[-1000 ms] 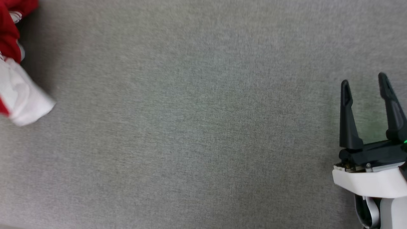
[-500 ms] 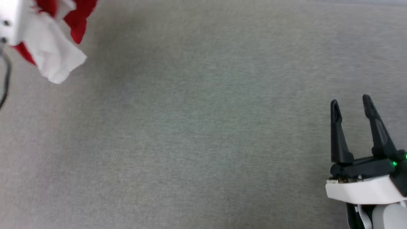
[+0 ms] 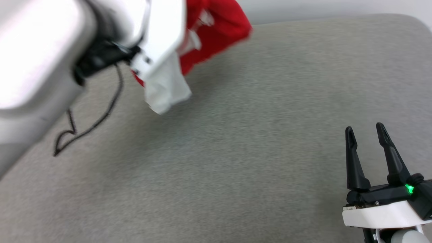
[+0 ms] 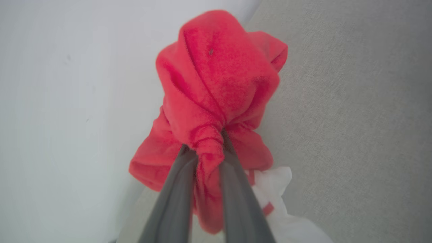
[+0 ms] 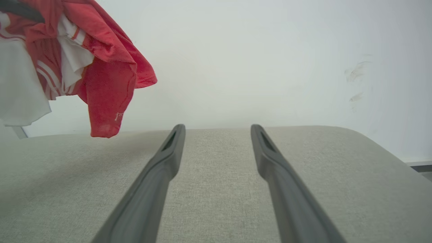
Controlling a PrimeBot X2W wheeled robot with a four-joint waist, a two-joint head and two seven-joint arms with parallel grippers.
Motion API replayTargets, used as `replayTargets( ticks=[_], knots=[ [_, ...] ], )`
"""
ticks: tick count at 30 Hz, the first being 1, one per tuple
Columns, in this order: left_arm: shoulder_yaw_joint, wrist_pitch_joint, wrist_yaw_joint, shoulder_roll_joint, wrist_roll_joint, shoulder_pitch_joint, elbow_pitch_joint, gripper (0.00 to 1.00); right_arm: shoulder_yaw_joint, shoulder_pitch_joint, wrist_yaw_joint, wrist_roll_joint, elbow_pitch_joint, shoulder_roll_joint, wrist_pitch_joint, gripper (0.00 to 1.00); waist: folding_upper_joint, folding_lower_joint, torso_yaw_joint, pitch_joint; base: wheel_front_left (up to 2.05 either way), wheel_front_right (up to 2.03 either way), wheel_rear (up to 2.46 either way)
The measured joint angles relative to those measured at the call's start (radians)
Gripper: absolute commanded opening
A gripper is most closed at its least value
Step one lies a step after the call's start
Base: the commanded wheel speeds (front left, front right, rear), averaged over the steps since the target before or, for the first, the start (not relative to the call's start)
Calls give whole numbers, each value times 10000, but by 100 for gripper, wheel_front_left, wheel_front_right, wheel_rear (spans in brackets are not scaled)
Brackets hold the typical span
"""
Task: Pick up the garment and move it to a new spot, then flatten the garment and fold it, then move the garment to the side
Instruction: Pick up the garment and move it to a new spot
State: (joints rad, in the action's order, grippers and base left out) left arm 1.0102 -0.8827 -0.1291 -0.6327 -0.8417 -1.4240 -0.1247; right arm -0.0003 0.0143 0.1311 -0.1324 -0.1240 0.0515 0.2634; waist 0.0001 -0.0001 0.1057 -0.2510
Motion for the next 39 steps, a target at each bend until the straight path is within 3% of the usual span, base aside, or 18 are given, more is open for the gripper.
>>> replayTargets(
  ticks=[11, 14, 19, 29, 30, 31, 39],
  knots=[
    [2487, 591, 0, 1131, -648, 132, 199, 0, 10, 9, 0, -180, 35, 2, 0, 100, 0, 0, 1314, -108, 0, 0, 0],
    [2686, 568, 0, 1365, -671, 705, 219, 0, 13, 105, 0, -232, 29, 0, 0, 100, 0, 0, 1418, -392, 0, 0, 0],
    [2750, -403, 0, 1787, 50, 2615, 696, 0, 138, 378, 0, -347, 31, 0, 0, 100, 0, 0, 1524, -915, 0, 0, 0],
    [2660, -721, 10, 1770, 823, 4238, 1047, 0, 151, 721, 0, -443, 100, 0, 0, 100, 0, 1, 1533, -1604, 0, 0, 0],
    [2663, -539, 10, 1764, 861, 4251, 1030, 39, 136, 730, 0, -422, 115, 0, 0, 100, 0, 1, 1500, -1593, 0, 0, 0],
    [2683, -320, 10, 1766, 999, 4252, 1034, 100, 132, 731, 0, -403, 140, 0, 0, 100, 0, 1, 1472, -1557, 0, 0, 0],
    [2706, 2640, 2, 1653, 1072, 3739, 1164, 100, -8, 431, 0, -73, 240, 0, 0, 100, 0, 1, 1146, -839, 0, 0, 0]
  ],
)
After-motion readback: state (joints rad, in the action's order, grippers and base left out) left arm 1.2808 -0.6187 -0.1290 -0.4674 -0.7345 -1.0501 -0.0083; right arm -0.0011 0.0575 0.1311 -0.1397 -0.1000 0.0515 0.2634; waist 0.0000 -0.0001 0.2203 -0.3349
